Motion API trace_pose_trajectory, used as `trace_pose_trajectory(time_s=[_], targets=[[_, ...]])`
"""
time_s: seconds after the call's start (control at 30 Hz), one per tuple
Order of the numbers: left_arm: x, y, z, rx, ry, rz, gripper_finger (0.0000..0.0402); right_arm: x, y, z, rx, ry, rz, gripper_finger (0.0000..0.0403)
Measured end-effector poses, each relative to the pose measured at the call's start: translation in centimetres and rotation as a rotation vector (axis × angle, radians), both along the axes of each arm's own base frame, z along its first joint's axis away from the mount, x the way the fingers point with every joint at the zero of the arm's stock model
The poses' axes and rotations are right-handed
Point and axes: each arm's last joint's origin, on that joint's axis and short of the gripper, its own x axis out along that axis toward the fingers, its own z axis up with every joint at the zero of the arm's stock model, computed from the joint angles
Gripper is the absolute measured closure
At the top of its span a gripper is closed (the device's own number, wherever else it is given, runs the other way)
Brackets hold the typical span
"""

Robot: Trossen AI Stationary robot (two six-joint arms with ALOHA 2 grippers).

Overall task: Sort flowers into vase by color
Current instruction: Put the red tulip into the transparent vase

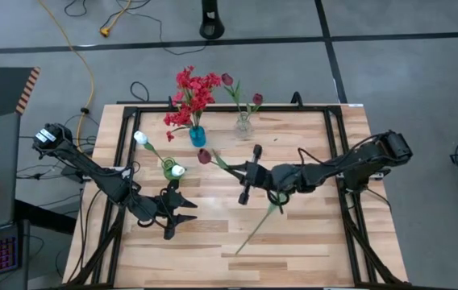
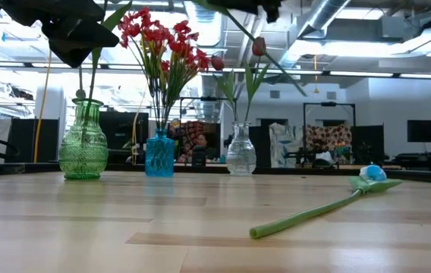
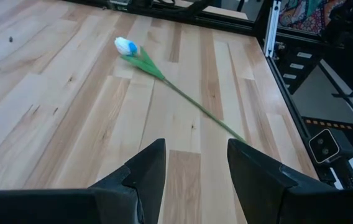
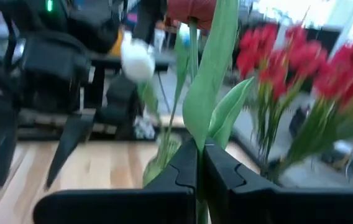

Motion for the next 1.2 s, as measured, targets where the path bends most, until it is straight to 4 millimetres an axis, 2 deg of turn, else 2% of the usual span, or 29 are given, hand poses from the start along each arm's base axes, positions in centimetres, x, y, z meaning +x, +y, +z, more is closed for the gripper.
trace_pose_trajectory(time_s=[0.33,0.6,0.7,0.77,0.87,1.03,1.2], targets=[[0.0,0.0,0.0,0.0,0.0,0.001,0.0242,0.6,-3.9,1.8,-0.109,-0.158,0.142,0.0368],[0.0,0.0,0.0,0.01,-0.001,-0.003,0.0242,0.7,-6.1,1.9,-0.156,-0.176,0.201,0.0367],[0.0,0.0,0.0,0.022,-0.001,-0.008,0.0242,-0.1,-6.4,0.6,-0.162,-0.2,0.191,0.0368],[0.0,0.0,0.0,0.027,-0.001,-0.01,0.0242,-1.1,-6.9,-0.6,-0.161,-0.213,0.175,0.0368],[0.0,0.0,0.0,0.038,-0.003,-0.006,0.0242,-3.0,-7.9,-1.3,-0.162,-0.313,0.138,0.0367],[0.0,0.2,0.0,0.061,-0.015,0.036,0.0242,-4.8,-9.2,-1.0,-0.217,-0.508,0.134,0.0367],[0.0,0.2,0.0,0.068,-0.02,0.052,0.0242,-5.0,-10.6,-0.7,-0.274,-0.513,0.132,0.0364]])
